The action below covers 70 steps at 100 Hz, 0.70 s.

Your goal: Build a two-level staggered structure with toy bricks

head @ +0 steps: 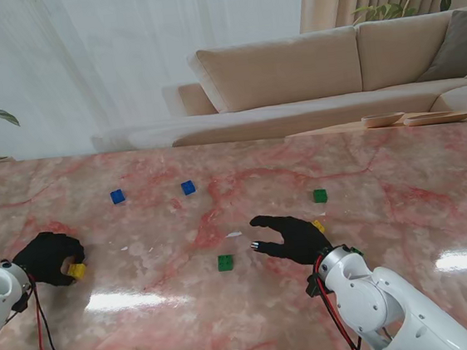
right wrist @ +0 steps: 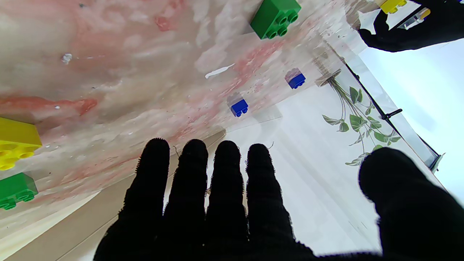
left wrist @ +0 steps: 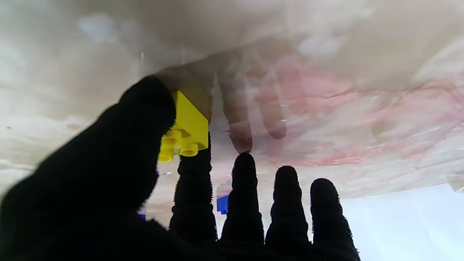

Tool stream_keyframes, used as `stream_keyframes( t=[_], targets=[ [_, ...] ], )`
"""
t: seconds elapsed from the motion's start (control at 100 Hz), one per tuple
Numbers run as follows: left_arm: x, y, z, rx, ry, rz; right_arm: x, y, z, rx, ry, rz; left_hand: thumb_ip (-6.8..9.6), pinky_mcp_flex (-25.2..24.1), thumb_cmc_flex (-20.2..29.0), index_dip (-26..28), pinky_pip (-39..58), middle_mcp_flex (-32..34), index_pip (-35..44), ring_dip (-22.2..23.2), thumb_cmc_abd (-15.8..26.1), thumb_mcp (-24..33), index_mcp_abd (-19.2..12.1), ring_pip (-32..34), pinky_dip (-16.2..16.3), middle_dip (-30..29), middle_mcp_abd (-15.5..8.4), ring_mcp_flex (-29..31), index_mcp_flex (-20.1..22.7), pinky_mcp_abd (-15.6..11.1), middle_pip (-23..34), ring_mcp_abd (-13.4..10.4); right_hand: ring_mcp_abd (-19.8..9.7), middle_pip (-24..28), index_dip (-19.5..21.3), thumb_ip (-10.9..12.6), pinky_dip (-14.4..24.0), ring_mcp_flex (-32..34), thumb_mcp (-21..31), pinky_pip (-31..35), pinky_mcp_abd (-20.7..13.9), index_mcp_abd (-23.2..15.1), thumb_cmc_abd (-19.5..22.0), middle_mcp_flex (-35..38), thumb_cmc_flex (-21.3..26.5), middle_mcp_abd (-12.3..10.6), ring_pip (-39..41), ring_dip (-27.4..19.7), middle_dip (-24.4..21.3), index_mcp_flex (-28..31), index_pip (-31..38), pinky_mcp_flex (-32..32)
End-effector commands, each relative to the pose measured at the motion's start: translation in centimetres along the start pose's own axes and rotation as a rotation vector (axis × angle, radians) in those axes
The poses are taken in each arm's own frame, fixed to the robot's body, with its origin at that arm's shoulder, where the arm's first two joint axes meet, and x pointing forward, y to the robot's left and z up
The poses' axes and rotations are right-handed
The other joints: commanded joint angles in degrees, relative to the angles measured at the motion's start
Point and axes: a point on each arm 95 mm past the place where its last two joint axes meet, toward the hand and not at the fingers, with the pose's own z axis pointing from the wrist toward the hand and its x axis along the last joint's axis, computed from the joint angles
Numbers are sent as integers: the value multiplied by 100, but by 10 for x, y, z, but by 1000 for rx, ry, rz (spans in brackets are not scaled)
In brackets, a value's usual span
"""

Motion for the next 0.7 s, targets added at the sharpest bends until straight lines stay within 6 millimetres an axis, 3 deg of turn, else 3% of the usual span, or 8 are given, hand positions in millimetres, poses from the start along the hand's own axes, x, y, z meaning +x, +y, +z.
stream_keyframes(
  t=[0.0, 0.24, 0.69],
  targets=[
    [16, 13, 0, -10, 15, -26, -1, -5, -1, 17, -7, 7, 46, -24, 236, -108, 226, 192, 339, 35, 359, 65, -408, 68, -62, -45, -67, 181, 821, 110, 59, -73, -131, 31, -63, -76, 133, 40, 15, 107, -55, -130, -18, 73, 42, -130, 45, 29, 44, 117, 70, 13],
    [54, 3, 2, 49, 27, -51, -1, -6, -2, 14, -9, 11, 38, -17, 168, -278, 428, 445, 326, 24, 301, 81, -352, 56, -90, -45, -3, 312, 1046, 197, 25, 4, -129, 30, -61, -77, 133, 29, 13, 105, -53, -137, -13, 65, 44, -130, 41, 29, 49, 111, 71, 7],
    [150, -19, 18, 132, 85, -121, -3, -6, -6, 4, -25, 24, 44, -63, 50, -278, 735, 722, 216, 8, 182, 126, -287, -13, -120, -47, 117, 488, 1209, 323, -106, 124, -131, 28, -59, -78, 135, 26, 9, 101, -52, -139, -11, 62, 47, -136, 40, 30, 55, 110, 72, 2]
  ],
)
